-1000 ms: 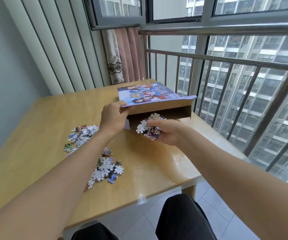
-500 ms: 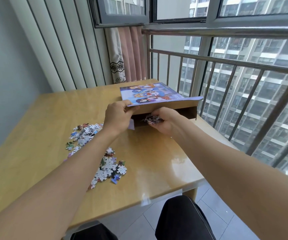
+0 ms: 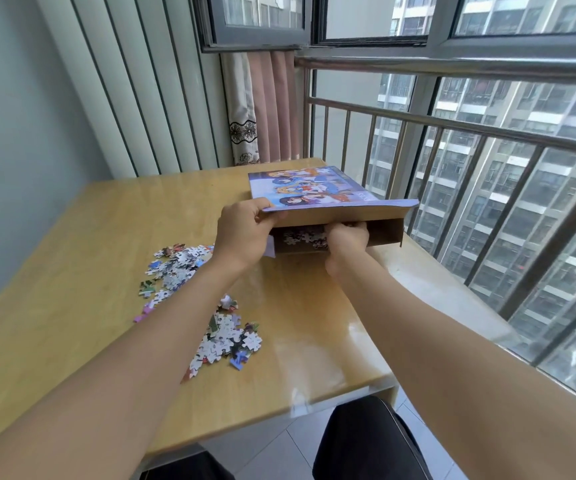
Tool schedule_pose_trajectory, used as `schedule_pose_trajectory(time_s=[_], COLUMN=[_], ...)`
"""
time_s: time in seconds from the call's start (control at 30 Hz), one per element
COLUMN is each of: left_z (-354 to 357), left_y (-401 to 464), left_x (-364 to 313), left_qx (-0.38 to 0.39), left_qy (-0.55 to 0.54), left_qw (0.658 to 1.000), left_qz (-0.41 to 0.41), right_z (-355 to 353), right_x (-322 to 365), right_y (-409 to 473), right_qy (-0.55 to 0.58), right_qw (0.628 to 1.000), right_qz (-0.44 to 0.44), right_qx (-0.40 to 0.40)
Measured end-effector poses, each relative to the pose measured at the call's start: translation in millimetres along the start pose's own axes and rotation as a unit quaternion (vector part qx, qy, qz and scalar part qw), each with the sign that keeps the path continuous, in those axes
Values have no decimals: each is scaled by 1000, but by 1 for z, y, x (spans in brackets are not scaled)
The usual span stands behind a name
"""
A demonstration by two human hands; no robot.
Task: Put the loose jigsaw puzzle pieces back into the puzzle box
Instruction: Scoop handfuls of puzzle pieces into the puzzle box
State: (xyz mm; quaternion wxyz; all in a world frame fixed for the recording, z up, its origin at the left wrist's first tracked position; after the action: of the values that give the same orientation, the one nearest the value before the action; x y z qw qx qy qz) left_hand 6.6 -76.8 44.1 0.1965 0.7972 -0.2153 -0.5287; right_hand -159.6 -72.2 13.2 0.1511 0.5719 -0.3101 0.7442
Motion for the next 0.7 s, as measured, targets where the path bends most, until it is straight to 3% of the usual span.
schedule_pose_trajectory(time_s=[0.1,0.23,0.53,0.63,0.7], left_z=[-1,-1,-2,-4,-5], left_y=[1,4,12,13,12], left_x=[-5,-8,-18,-20,-21], left_qx=[8,-1,-16,-14,-9], left_qy=[-4,-5,-6,-2,0], left_qw=[1000,1000,1000,1000,1000], left_qz=[6,10,21,23,26], right_z=[-8,-22,-55,-64,-68], right_x=[0,7,25,33,40], right_y=[9,20,35,42,45], right_qy=[-158,-381,-556,-606,-626], right_qw=[984,908,744,669,644], right_qz=[-75,-167,-370,-429,-435], right_qx=[-27,-46,-30,31,68])
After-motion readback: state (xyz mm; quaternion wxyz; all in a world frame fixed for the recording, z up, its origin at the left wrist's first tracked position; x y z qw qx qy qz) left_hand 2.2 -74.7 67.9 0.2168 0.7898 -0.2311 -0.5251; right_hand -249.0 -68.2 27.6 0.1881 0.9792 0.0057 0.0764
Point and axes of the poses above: each hand's wrist, its own y-axis towards the middle knuckle, its own z-axis out of the palm, x = y × z, the point moved 1 cm from there along y, towards the middle knuckle, and after that the axes turned 12 degrees about -y, right-handed, at the moved point
